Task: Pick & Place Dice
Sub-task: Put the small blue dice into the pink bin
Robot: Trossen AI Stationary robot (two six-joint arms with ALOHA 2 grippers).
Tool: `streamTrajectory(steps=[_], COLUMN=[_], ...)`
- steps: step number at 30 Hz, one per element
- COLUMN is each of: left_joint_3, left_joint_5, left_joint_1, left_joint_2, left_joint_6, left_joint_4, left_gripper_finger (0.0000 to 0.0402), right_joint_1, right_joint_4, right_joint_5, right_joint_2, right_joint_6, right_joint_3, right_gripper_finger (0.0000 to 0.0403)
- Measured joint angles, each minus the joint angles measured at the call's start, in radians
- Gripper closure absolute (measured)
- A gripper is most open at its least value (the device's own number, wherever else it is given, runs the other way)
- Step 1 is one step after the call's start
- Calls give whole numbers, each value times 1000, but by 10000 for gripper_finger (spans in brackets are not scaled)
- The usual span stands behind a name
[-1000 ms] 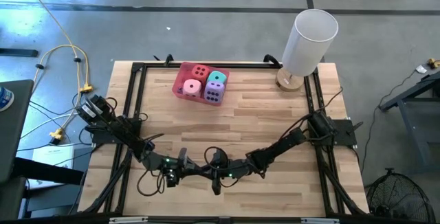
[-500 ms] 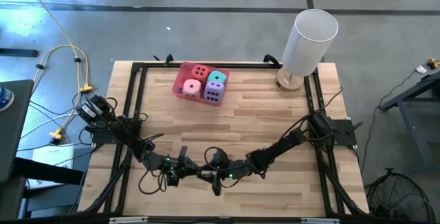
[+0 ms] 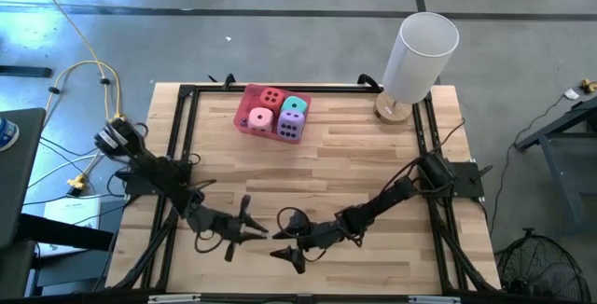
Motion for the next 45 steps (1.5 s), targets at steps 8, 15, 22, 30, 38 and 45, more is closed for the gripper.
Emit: streamTrajectory(steps=[8,15,22,30,38,45], left_joint_3=[0,0,0,0,0,0], left_joint_5=[-25,-46,381,448,447,360], left_joint_1=[168,509,941,1263,1379,1392], left_joint_2=[-319,-515,-566,-512,-402,-293], left_joint_6=[-155,-194,-317,-385,-422,-424], left_joint_4=[-457,-763,-814,-791,-669,-565], left_gripper_finger=[349,349,349,349,340,336], right_joint_1=[54,101,126,123,116,117], right_joint_4=[-10,20,6,9,9,9], right_joint_5=[64,138,214,216,217,216], right_joint_2=[8,8,8,8,8,8], right_joint_6=[40,-8,-16,-45,-58,-55], right_joint_3=[0,0,0,0,0,0], right_gripper_finger=[136,135,135,135,135,135])
